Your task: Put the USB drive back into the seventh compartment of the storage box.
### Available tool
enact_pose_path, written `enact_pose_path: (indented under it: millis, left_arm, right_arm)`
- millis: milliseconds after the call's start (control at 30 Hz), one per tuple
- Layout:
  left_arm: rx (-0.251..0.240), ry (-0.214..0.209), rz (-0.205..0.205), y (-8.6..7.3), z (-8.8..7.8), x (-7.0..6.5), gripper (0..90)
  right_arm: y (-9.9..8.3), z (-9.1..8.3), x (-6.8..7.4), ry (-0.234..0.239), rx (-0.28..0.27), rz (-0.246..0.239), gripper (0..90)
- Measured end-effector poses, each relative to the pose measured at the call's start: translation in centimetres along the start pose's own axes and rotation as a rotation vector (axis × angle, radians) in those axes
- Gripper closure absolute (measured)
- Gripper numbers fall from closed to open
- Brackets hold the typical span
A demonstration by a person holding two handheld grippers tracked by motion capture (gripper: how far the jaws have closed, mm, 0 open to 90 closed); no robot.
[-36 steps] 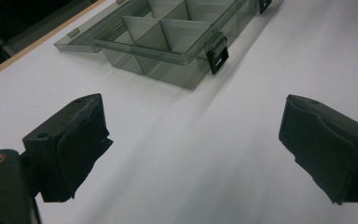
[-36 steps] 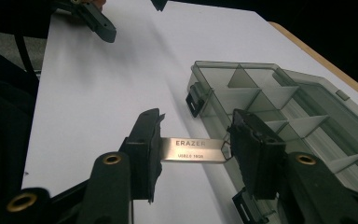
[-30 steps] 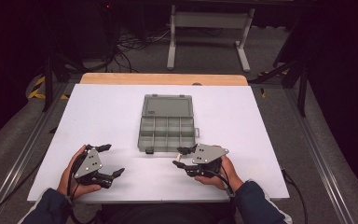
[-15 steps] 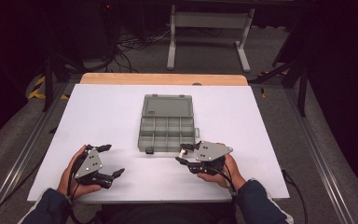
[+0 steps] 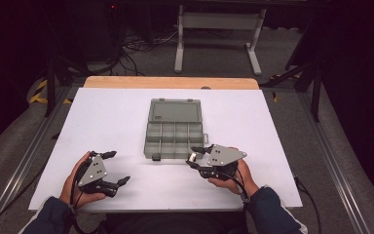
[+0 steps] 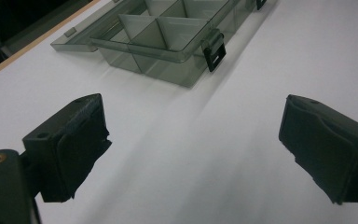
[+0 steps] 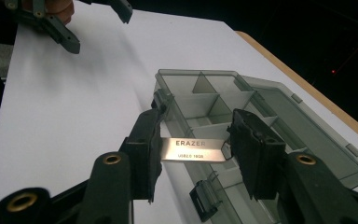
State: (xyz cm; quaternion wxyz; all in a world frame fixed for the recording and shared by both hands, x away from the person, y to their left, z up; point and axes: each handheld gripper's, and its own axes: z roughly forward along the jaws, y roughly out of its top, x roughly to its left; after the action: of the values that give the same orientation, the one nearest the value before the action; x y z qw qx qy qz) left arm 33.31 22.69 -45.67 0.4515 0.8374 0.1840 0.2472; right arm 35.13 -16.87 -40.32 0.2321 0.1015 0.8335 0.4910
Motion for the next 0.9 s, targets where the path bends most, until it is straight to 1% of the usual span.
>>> enact_pose_path:
  millis: [333,900]
  left_arm:
    - [0.003,-0.004,-0.002,0.01,0.05,-0.05,8.6]
    - [0.010,-0.014,0.007,0.02,0.13,-0.10,8.8]
  right_arm:
    - [0.10,0.01,-0.50,-0.015,-0.010,0.007,54.2]
    - [-0.05,0.27,-0.98,-0.031,-0.006,0.013,54.2]
